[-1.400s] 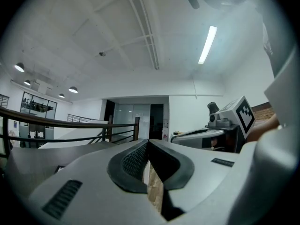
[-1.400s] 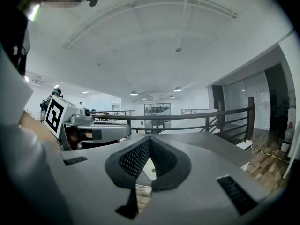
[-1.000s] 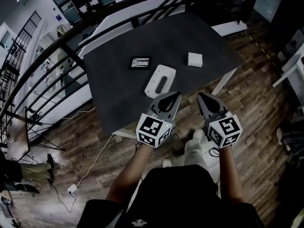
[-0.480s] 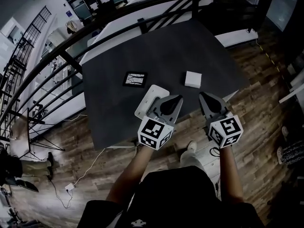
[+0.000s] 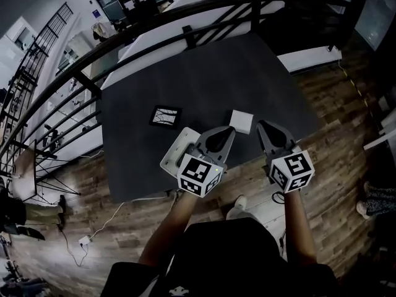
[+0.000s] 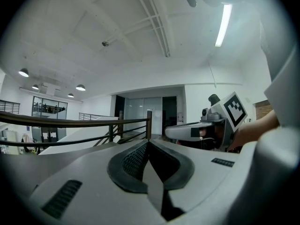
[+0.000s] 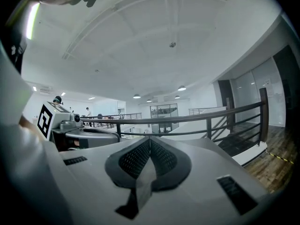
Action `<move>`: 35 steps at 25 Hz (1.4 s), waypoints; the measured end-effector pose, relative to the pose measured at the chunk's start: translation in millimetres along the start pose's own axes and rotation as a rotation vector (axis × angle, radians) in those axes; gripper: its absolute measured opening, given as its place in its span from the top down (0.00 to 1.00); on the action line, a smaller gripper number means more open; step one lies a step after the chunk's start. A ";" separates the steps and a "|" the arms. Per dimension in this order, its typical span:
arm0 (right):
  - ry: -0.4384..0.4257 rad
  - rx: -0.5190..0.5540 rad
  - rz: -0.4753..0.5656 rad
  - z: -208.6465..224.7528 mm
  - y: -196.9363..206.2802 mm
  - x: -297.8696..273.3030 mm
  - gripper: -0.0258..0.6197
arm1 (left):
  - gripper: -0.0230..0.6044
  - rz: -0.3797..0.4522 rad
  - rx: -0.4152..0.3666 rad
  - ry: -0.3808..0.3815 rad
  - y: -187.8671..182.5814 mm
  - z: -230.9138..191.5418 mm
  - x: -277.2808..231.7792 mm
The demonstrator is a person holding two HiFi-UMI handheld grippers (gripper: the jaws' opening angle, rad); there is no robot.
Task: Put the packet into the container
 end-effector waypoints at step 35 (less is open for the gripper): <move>-0.077 0.108 -0.146 44.5 31.4 -58.5 0.95 | 0.95 -0.043 0.020 -0.040 17.6 -45.1 -23.3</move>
Point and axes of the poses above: the fingertips, and each gripper's own axes: x backward along the fingers, z to its right, y out of its underside, the point moved 6 cm from there along x, backward along the fingers, and after that the axes turned 6 degrees about y, right-handed, at the moved point
